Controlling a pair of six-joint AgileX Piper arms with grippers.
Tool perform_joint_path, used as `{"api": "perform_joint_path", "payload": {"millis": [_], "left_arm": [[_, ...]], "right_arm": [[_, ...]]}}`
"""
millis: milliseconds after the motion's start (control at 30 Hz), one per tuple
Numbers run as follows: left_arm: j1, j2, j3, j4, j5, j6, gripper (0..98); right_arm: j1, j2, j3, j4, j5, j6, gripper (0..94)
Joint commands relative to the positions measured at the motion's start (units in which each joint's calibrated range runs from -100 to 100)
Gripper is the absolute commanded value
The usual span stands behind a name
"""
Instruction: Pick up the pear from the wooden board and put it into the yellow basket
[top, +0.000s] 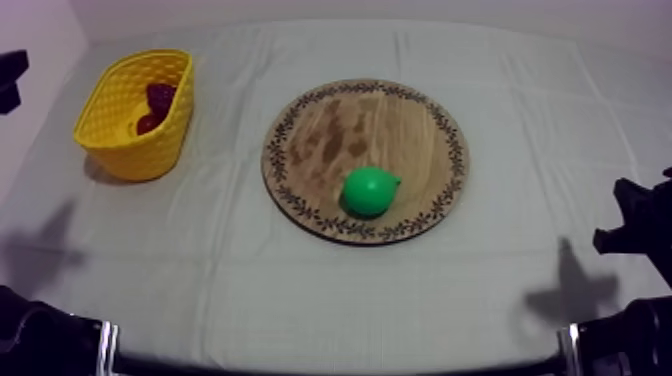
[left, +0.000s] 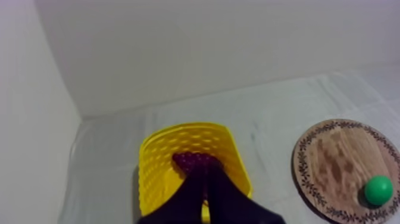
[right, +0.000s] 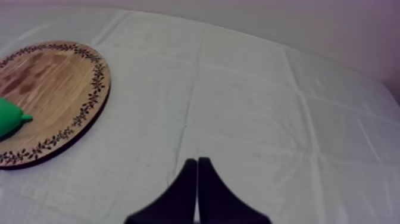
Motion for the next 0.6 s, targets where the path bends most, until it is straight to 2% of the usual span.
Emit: {"api": "perform_joint_path", "payload": {"millis": [0,267,433,567], "left_arm": [[1.12,4.33,-7.68,0.4,2.21,-1.13,0.0],[5.71,13.94,-20.24,2.35,7.34,-3.28,0.0],[10.7,20.18,-26.19,2.07,7.96,-2.93,0.0],[14.49,25.76,-30.01,0.99,8.16,-2.22,0.0]], "right_arm": [[0.01,-0.05,0.05,0.02,-0.04,0.0,0.5],[0.01,-0.05,0.05,0.02,-0.04,0.0,0.5],[0.01,-0.05,0.05,0.02,-0.04,0.0,0.5],[0.01,-0.05,0.05,0.02,-0.04,0.0,0.5]]}}
